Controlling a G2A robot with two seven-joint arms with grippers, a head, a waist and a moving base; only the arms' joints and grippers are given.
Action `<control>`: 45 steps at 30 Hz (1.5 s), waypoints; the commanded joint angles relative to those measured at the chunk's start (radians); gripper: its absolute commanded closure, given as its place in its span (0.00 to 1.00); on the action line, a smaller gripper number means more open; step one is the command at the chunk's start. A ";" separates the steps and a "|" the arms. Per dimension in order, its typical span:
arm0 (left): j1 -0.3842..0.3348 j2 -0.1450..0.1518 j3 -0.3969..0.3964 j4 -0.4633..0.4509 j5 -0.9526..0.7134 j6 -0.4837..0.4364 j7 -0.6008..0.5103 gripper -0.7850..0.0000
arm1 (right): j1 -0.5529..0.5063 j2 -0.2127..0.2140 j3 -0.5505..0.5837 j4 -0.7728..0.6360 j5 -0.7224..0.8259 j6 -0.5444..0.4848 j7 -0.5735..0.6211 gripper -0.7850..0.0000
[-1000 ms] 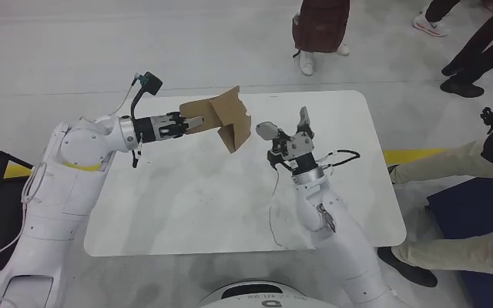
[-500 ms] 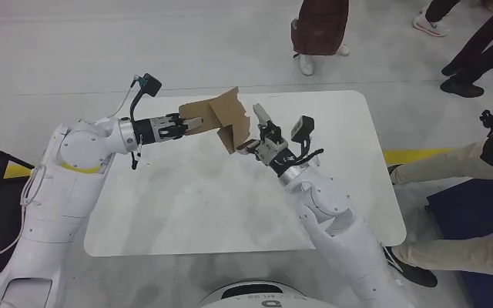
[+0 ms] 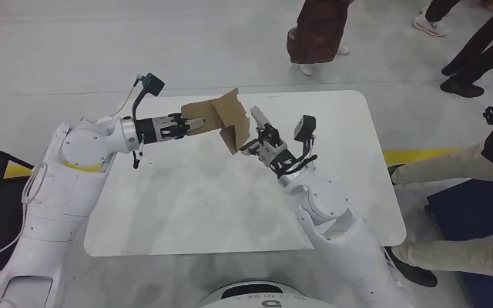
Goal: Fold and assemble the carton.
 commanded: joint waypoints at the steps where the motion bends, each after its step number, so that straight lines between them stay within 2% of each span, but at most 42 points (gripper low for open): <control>1: -0.004 0.000 0.003 0.004 -0.001 0.000 -0.002 1.00 | 0.018 0.011 -0.014 -0.011 -0.252 0.070 0.049 0.00; 7: -0.011 0.000 0.008 0.010 -0.002 0.001 -0.008 1.00 | 0.052 0.042 -0.058 -0.058 -0.634 0.229 0.227 0.00; 11: -0.014 0.000 0.015 0.013 0.002 0.001 -0.010 1.00 | 0.080 0.052 -0.122 -0.072 -0.841 0.252 0.320 0.01; 14: -0.016 -0.001 0.021 0.018 0.002 0.000 -0.009 1.00 | 0.099 0.052 -0.156 -0.073 -0.959 0.318 0.335 0.16; 15: -0.017 -0.002 0.023 0.020 0.002 -0.002 -0.010 1.00 | 0.107 0.050 -0.170 -0.071 -0.990 0.341 0.340 0.18; 16: -0.018 -0.002 0.026 0.022 0.000 -0.003 -0.011 1.00 | 0.116 0.047 -0.179 -0.067 -1.011 0.364 0.342 0.17; 20: -0.025 -0.003 0.035 0.026 -0.001 -0.007 -0.014 1.00 | 0.158 0.034 -0.207 -0.034 -1.050 0.426 0.354 0.22; 21: -0.028 -0.003 0.037 0.027 -0.001 -0.008 -0.015 1.00 | 0.168 0.031 -0.214 -0.023 -1.061 0.440 0.358 0.27; 25: -0.037 -0.005 0.047 0.031 -0.001 -0.010 -0.016 1.00 | 0.207 0.020 -0.248 0.013 -1.104 0.475 0.395 0.35; 32: -0.057 -0.009 0.070 0.043 -0.003 -0.016 -0.029 1.00 | 0.253 0.002 -0.285 0.061 -1.178 0.528 0.425 0.41; 37: -0.069 -0.011 0.084 0.053 -0.003 -0.020 -0.038 1.00 | 0.278 -0.010 -0.307 0.096 -1.211 0.542 0.460 0.56; 39: -0.073 -0.011 0.087 0.058 -0.003 -0.021 -0.041 1.00 | 0.288 -0.016 -0.311 0.108 -1.219 0.553 0.472 0.67; 41: -0.078 -0.011 0.087 0.064 -0.003 -0.024 -0.043 1.00 | 0.290 -0.020 -0.305 0.115 -1.216 0.565 0.479 0.93; 42: -0.079 -0.011 0.086 0.068 -0.004 -0.025 -0.044 1.00 | 0.288 -0.021 -0.299 0.116 -1.217 0.571 0.479 1.00; 45: -0.082 -0.010 0.087 0.075 -0.004 -0.028 -0.051 1.00 | 0.277 -0.021 -0.279 0.113 -1.224 0.584 0.484 1.00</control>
